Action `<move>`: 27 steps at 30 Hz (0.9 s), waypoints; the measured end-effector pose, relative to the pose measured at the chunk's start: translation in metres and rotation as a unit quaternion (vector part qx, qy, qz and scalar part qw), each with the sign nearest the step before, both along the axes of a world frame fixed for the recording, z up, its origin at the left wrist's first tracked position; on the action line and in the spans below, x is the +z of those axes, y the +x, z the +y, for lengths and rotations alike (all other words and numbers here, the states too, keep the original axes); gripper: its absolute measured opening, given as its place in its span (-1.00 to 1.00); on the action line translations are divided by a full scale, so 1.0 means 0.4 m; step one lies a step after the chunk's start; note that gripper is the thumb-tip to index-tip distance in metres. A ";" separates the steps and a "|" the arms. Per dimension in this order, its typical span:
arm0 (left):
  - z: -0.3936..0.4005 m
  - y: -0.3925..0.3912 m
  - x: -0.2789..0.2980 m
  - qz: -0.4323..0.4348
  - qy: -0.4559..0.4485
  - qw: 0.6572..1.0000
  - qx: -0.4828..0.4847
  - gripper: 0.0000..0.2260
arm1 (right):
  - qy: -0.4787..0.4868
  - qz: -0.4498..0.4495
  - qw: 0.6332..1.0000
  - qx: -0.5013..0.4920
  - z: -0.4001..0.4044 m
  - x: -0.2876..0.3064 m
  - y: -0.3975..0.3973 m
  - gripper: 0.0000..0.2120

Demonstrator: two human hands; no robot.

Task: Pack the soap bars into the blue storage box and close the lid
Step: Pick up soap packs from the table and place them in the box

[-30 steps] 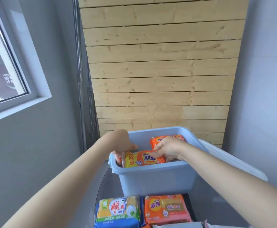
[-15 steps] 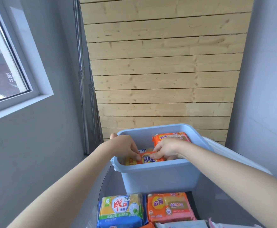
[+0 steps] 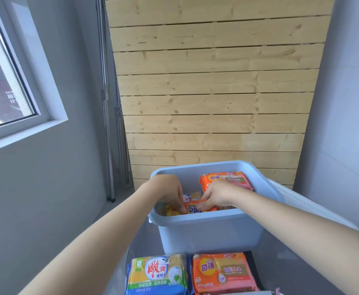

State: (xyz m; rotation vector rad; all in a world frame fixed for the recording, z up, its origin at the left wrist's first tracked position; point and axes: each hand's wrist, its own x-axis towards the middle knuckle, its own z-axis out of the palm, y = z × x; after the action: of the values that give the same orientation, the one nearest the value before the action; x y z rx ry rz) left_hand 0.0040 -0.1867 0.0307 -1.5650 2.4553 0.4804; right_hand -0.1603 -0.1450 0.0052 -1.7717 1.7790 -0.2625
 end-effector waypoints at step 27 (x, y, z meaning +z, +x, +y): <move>-0.019 -0.043 -0.038 -0.037 0.091 0.993 0.069 -0.65 | 0.060 0.136 0.989 -0.007 -0.015 0.009 0.020 -0.47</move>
State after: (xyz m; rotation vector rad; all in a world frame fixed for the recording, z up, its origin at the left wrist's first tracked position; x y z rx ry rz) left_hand -0.0133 -0.1942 0.0154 -1.6505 2.1911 0.6377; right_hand -0.1522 -0.1508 0.0089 -1.7767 1.9505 0.0852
